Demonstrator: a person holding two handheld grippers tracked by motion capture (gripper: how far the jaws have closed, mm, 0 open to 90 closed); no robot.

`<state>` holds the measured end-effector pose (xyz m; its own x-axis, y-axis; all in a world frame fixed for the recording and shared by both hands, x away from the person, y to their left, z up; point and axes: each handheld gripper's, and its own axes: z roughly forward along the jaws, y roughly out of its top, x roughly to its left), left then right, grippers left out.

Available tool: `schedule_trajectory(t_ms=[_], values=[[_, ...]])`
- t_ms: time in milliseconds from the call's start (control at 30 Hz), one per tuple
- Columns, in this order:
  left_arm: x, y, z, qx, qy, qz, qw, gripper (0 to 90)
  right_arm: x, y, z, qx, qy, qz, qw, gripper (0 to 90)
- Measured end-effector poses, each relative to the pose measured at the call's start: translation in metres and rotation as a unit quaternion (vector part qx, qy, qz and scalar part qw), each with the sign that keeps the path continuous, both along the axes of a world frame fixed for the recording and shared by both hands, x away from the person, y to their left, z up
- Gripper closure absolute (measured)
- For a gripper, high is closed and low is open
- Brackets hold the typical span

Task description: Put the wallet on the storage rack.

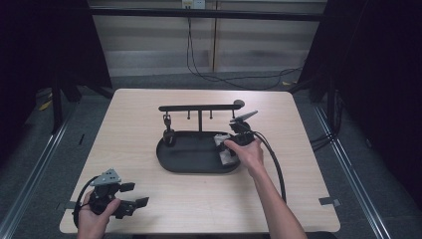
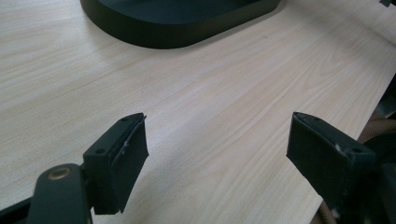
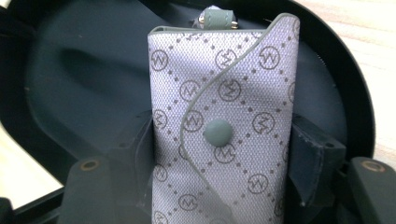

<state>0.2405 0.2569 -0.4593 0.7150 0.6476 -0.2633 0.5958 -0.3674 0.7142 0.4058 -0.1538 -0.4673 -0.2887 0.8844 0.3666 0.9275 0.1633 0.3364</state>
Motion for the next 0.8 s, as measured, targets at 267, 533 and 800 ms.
schedule_trajectory(t_ms=[267, 533, 800], values=[[0.000, 0.000, 0.000, 0.000, -0.001, -0.001, 1.0000, 20.1, -0.001, 0.001, 0.002, 0.007, -0.006, -0.003, 1.0000, 32.4], [0.000, 0.001, 0.000, -0.001, -0.002, 0.001, 1.0000, 20.1, -0.005, -0.008, 0.008, 0.010, -0.030, -0.007, 0.9995, 27.0], [0.002, 0.004, 0.001, -0.006, -0.004, 0.012, 0.9999, 20.1, -0.016, -0.016, 0.022, 0.013, -0.071, -0.006, 0.9974, 19.4]])
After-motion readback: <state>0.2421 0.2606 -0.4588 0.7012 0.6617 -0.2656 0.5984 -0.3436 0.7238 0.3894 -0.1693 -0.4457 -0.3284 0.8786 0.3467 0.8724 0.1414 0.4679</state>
